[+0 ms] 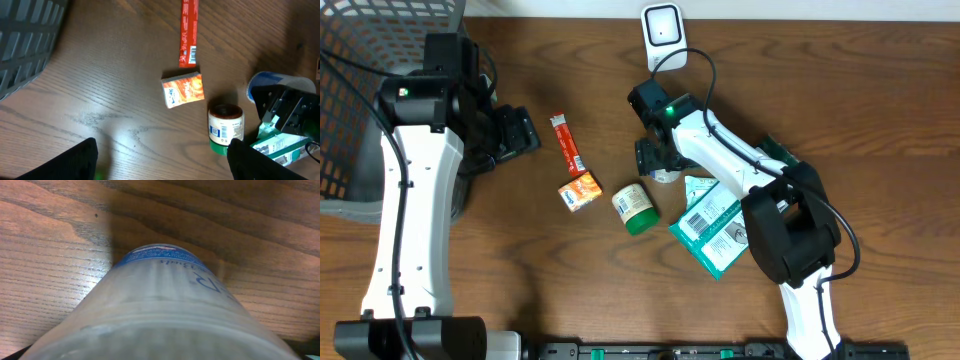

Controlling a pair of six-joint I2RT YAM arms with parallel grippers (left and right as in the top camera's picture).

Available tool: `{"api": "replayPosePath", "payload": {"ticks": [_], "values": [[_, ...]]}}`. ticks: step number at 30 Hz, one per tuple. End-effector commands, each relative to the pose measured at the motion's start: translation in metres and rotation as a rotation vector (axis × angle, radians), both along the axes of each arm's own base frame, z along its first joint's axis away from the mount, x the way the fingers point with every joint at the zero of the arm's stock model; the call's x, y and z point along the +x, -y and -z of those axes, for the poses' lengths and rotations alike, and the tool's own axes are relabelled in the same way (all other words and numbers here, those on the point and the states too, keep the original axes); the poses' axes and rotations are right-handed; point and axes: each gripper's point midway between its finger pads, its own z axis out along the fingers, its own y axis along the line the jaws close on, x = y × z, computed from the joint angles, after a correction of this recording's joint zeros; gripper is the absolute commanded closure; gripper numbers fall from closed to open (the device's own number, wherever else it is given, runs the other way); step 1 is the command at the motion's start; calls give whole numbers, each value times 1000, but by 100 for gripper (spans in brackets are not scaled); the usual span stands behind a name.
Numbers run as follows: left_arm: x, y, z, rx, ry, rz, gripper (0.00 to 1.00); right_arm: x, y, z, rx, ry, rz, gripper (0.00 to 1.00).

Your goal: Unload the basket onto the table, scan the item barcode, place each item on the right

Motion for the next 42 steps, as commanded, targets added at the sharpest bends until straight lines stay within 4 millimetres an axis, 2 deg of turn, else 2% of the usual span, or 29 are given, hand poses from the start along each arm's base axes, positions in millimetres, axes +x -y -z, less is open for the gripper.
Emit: {"api": "replayPosePath", "payload": {"ticks": [1, 8, 15, 19, 25, 29, 32, 34, 36, 42], "values": [[-1, -1, -8, 9, 26, 8, 16, 2, 1, -15, 12, 29, 3, 21], [-1, -1, -8, 9, 26, 8, 16, 5, 1, -25, 24, 52, -7, 26], [-1, -1, -8, 9, 26, 7, 16, 5, 1, -46, 37, 83, -41, 26], [-1, -1, -8, 9, 26, 8, 16, 1, 1, -40, 9, 63, -121, 22], [-1, -1, -8, 9, 26, 7, 16, 6, -3, -24, -8, 66, -215, 20], [-1, -1, -8, 9, 26, 8, 16, 8, -4, -22, -24, 75, -310, 16], [-1, -1, -8, 9, 26, 8, 16, 10, -6, -22, -32, 85, -373, 12], [-1, -1, -8, 9, 26, 8, 16, 10, -5, -22, -37, 84, -389, 1], [-1, -1, -8, 9, 26, 8, 16, 10, -6, -23, -32, 85, -385, 1], [-1, -1, -8, 9, 26, 8, 16, 21, -10, -58, 21, 109, -282, 1]]}}
